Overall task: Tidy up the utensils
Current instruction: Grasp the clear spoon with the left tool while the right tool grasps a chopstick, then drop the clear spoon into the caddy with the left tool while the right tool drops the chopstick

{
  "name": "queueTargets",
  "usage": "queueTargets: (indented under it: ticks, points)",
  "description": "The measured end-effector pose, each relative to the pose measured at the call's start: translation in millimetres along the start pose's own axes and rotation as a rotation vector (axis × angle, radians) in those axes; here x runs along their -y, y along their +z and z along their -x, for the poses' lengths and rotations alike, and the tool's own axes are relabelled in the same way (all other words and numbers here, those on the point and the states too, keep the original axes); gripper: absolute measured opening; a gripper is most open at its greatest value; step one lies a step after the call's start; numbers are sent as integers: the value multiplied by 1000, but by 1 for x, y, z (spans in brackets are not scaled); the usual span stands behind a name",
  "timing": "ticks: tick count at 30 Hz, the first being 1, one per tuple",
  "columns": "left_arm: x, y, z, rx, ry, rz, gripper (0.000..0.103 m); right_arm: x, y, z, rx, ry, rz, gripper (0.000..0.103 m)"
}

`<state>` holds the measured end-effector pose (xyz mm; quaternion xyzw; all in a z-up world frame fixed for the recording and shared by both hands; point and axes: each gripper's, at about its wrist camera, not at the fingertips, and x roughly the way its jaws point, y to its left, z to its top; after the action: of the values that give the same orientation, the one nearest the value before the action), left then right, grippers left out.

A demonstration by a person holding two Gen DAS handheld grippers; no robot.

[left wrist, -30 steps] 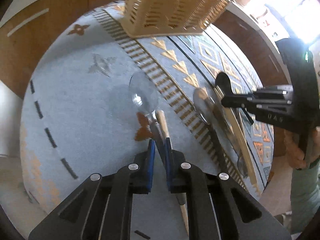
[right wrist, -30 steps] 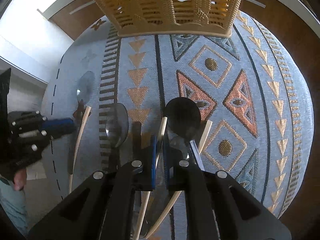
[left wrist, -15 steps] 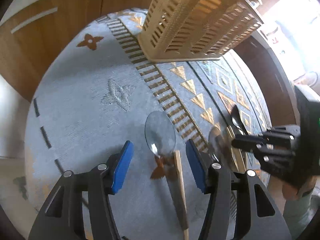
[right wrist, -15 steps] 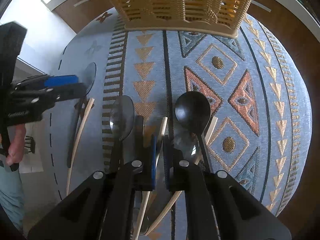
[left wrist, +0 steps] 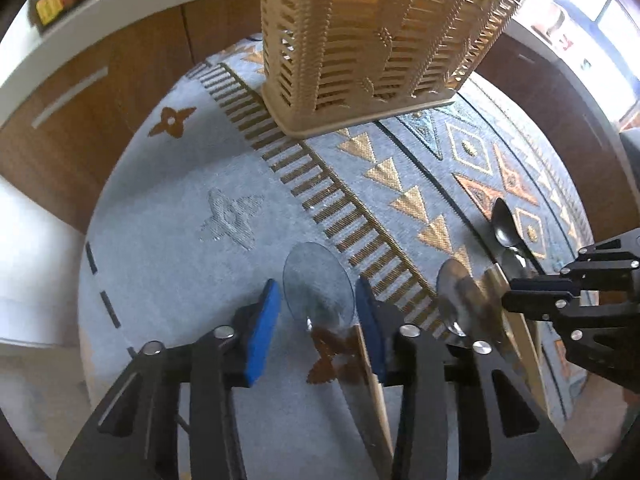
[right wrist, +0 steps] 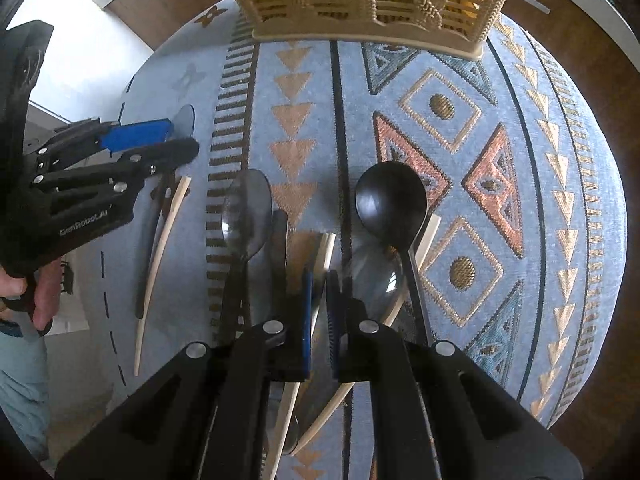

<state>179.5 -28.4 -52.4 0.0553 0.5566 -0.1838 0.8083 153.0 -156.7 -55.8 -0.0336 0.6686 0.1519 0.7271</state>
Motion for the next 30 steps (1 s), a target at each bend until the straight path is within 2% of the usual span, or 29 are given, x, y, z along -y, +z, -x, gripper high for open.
queueTargets:
  ticks: [10,15,16,19,21,24,27,30]
  points:
    - [-3,2,2,2,-1,-10,34,-10,-6,-11,-92,0,6,10]
    - [1,-1,1,10,15,-24,34,-17,-15,-12,-84,-26,17,10]
    - [2,-2,1,14,20,-28,34,-18,-25,-11,-75,-34,23,9]
    - [1,-5,2,27,12,-22,33,-26,-36,-9,-41,-62,52,4]
    - [-5,-8,5,48,-23,3,33,-25,-44,-3,3,-17,39,3]
    - [-13,-16,19,123,-109,46,33,-17,-52,15,93,27,29,3]
    - [-16,-22,33,194,-130,63,33,-11,-63,31,178,91,17,3]
    - [-13,-29,57,303,-135,60,33,-10,-76,49,282,112,33,3]
